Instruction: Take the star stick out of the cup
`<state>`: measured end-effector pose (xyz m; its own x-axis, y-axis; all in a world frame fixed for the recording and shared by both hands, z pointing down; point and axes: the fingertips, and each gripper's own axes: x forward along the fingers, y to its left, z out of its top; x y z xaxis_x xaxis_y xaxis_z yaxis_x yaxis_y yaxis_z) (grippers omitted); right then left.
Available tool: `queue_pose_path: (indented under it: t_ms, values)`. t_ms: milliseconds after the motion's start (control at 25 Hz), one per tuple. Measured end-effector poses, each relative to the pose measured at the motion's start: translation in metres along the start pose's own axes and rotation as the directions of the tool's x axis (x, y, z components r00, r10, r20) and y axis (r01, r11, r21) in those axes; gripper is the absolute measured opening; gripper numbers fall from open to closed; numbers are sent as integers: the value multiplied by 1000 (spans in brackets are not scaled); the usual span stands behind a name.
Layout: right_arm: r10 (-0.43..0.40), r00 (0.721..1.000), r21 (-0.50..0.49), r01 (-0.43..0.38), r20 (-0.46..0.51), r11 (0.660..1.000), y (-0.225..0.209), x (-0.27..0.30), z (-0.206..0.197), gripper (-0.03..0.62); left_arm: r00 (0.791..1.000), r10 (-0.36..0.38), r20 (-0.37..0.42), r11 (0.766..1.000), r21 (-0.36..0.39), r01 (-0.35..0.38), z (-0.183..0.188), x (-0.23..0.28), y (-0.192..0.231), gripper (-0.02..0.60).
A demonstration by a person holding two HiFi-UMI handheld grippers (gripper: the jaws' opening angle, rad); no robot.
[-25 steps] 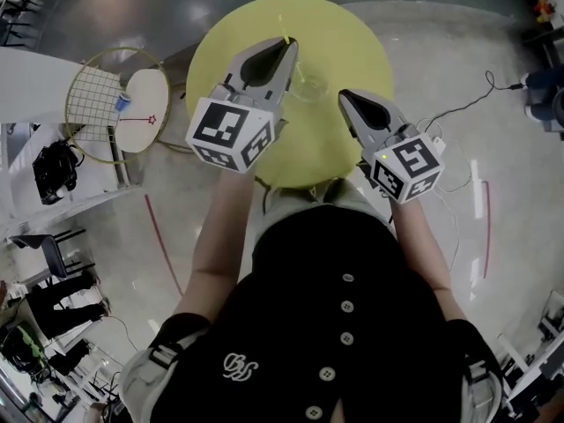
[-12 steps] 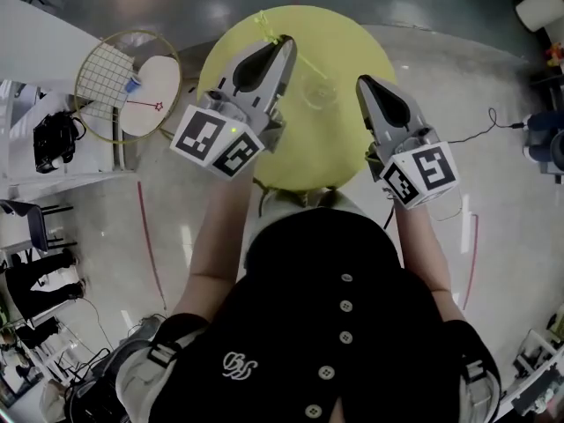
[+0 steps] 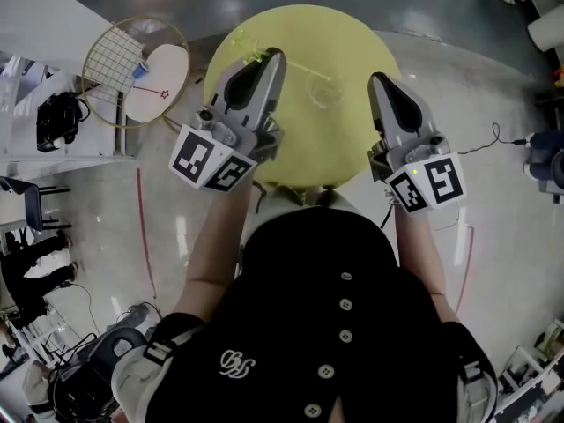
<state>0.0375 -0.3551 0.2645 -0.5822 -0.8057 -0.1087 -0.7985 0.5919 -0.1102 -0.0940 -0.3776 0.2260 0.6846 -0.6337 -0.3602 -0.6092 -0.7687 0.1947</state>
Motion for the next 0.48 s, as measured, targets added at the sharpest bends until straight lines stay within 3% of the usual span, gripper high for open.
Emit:
queue_pose_path:
  t_ms: [480]
  values:
    - [40, 999, 36, -39, -37, 999, 8, -5, -17, 3, 999, 37, -38, 998, -52, -39, -24, -23, -11, 15]
